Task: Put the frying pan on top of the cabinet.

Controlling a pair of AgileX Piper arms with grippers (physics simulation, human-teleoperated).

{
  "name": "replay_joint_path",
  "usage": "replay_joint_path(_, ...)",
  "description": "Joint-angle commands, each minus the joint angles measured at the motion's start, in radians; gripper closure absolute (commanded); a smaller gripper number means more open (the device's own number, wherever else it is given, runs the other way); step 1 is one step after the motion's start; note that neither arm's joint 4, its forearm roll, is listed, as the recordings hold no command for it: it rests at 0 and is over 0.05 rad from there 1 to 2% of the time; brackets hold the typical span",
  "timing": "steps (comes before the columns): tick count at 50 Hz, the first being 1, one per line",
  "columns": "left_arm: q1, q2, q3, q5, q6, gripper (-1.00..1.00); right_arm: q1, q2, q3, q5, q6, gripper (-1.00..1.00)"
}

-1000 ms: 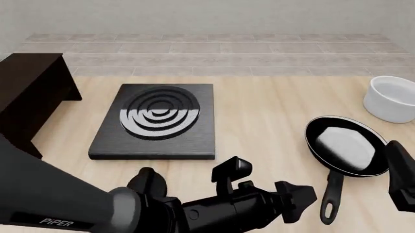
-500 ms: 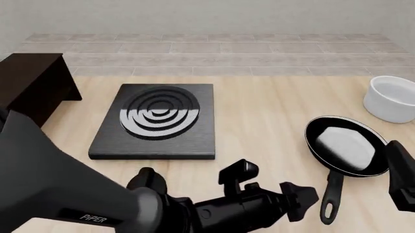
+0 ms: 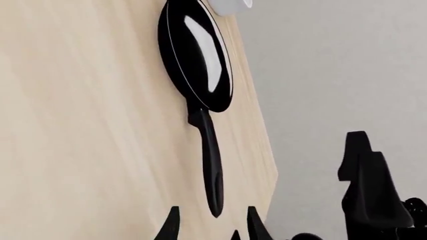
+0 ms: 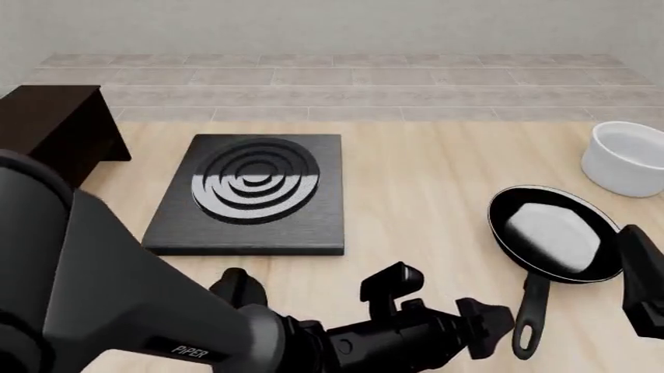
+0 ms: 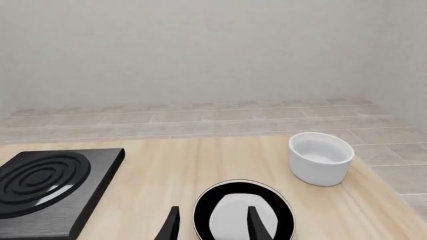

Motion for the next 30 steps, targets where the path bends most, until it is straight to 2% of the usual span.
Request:
replay_joint_path(1,-0.001,0.023,-0.021,-0.003,-0.005,-1.0,-0.001,0.0,0.0,0.0,0.001,-1.0)
replay_joint_path(30,-0.003,0.091,-0.081,-0.001,-0.018,-1.0,-0.002,-0.002,0.0,0.0,0.011,-1.0)
